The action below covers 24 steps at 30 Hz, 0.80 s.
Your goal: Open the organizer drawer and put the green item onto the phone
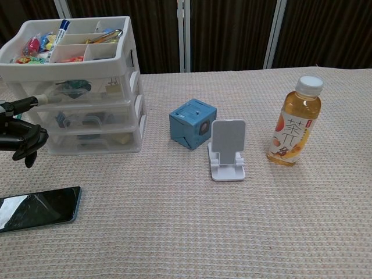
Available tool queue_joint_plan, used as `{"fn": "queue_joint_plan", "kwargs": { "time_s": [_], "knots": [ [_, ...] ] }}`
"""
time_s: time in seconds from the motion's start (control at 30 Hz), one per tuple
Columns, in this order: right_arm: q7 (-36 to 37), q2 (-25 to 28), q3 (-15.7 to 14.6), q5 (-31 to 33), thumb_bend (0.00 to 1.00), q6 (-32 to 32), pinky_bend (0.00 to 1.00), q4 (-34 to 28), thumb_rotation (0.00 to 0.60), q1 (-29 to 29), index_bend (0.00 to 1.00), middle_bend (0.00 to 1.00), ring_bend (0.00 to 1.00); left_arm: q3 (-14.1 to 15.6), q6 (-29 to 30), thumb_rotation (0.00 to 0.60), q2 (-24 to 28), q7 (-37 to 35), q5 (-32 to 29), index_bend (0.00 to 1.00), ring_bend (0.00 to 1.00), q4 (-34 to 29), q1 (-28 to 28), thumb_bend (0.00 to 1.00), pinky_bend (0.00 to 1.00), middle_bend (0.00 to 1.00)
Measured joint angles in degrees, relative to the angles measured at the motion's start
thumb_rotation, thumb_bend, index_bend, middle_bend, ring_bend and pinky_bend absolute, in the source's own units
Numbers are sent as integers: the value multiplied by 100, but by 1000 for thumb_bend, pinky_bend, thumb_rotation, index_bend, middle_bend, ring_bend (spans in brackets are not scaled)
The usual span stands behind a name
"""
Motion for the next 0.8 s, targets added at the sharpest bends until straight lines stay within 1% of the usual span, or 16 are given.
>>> {"fn": "queue_joint_plan", "kwargs": {
  "time_s": [0.2, 0.5, 0.6, 0.8],
  "knots": [
    [-3, -5, 0, -1, 17, -6, 0, 4, 600, 1, 0, 0, 0, -141, -94, 600, -181, 38, -249, 0, 770, 125, -123, 759, 614, 761],
    [-79, -44, -13, -13, 17, -43, 0, 19, 600, 9, 0, 0, 0, -225, -425, 600, -290, 15, -438, 0, 771, 242, -319, 760, 614, 761],
    [-77, -47, -6, -5, 16, -40, 0, 21, 600, 8, 0, 0, 0, -248, -537, 600, -303, -90, -458, 0, 771, 272, -377, 761, 614, 761],
    [-69, -46, -9, -14, 16, -42, 0, 25, 600, 9, 0, 0, 0, -265, -545, 600, -349, -203, -360, 0, 770, 319, -412, 761, 614, 761]
  ]
}}
